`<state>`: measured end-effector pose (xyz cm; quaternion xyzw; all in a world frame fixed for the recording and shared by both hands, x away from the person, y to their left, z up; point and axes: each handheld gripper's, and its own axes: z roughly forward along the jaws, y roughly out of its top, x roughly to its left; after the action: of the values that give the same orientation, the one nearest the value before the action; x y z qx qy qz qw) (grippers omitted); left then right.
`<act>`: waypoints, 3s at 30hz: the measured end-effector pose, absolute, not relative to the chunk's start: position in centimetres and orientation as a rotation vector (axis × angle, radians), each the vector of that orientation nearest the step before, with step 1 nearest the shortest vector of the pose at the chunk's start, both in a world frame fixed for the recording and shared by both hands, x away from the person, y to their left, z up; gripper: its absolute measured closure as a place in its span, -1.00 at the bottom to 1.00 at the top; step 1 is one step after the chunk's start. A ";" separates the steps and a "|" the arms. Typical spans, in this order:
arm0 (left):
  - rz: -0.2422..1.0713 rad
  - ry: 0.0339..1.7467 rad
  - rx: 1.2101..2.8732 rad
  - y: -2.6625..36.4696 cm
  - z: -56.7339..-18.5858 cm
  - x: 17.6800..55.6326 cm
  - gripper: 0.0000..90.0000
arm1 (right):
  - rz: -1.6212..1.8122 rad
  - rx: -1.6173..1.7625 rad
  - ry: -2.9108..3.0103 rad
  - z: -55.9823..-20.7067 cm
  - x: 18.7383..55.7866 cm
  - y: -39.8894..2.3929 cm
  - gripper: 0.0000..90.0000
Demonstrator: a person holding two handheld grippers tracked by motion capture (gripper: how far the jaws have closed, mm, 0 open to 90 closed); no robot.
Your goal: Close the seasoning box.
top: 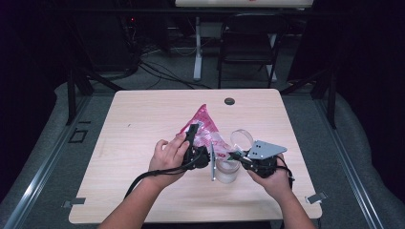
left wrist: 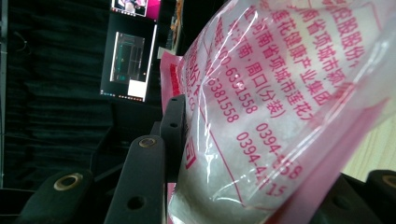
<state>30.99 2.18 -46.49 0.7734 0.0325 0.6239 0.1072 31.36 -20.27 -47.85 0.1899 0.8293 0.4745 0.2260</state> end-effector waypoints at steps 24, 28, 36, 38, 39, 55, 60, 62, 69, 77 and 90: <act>1.835 0.085 2.273 2.0 -46.5 31.0 0.47 | 1.306 0.531 2.289 -48.0 31.4 -20.5 0.96; 1.832 0.084 2.273 1.9 -46.5 31.0 0.47 | 1.307 0.535 2.288 -48.1 31.4 -20.5 0.96; 1.833 0.083 2.272 1.8 -46.5 31.0 0.47 | 1.307 0.537 2.290 -48.1 31.4 -20.5 0.96; 1.835 0.083 2.272 1.8 -46.5 30.9 0.47 | 1.307 0.538 2.289 -48.2 31.4 -20.5 0.96; 1.835 0.083 2.272 1.8 -46.5 30.9 0.47 | 1.305 0.537 2.289 -48.2 31.4 -20.5 0.96; 1.836 0.075 2.263 1.7 -46.5 31.0 0.47 | 1.298 0.545 2.292 -48.3 31.4 -20.6 0.96; 1.835 0.074 2.262 1.6 -46.5 30.9 0.47 | 1.301 0.544 2.293 -48.3 31.4 -20.6 0.96; 1.836 0.074 2.261 1.6 -46.5 30.9 0.47 | 1.300 0.546 2.292 -48.3 31.4 -20.7 0.96; 1.841 0.072 2.260 1.5 -46.5 30.9 0.47 | 1.299 0.545 2.293 -48.3 31.5 -20.7 0.96; 1.836 0.072 2.258 1.4 -46.5 30.9 0.47 | 1.295 0.552 2.293 -48.4 31.5 -20.8 0.96; 1.810 0.091 2.283 1.5 -46.5 30.9 0.47 | 1.290 0.550 2.296 -48.4 31.4 -20.8 0.96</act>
<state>30.91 1.55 -46.49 0.7782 0.0311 0.6170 0.1134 31.43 -20.77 -48.36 0.1992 0.8317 0.4674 0.2238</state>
